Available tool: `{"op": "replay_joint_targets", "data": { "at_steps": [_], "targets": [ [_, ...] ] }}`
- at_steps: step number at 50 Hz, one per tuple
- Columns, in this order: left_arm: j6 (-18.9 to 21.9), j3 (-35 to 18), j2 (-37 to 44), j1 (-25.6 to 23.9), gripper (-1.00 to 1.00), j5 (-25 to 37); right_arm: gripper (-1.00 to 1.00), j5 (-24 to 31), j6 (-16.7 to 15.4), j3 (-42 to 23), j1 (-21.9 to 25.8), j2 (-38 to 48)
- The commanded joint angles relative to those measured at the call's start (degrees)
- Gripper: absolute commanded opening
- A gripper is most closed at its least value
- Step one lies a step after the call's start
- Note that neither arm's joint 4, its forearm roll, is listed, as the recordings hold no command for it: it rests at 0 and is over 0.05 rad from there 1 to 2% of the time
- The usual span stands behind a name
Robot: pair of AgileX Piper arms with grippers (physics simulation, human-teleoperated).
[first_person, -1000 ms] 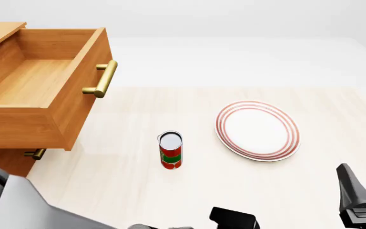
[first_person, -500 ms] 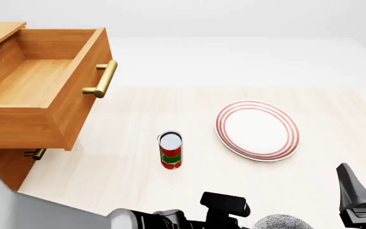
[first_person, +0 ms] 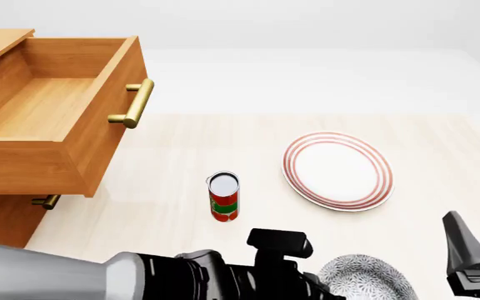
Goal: Put the bowl in the top drawer of the cabinet.
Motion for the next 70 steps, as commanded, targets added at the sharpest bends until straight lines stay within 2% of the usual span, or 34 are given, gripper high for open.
{"op": "replay_joint_targets", "data": {
  "at_steps": [1, 28, 55, 70],
  "targets": [
    [1.2, 0.0, -3.3, 1.5, -1.00, 1.9, 1.00, 0.2, 0.0, -0.7, 0.0, 0.5],
    [4.3, -1.5, -10.3, 5.3, -1.00, 7.8, 1.00, 0.2, 0.0, -0.7, 0.0, 0.5],
    [6.2, -4.1, -16.1, 7.1, -1.00, 13.0, 1.00, 0.2, 0.0, -0.7, 0.0, 0.5],
    [8.0, -5.4, -19.9, 10.0, -1.00, 16.2, 1.00, 0.2, 0.0, -0.7, 0.0, 0.5]
  ]
}}
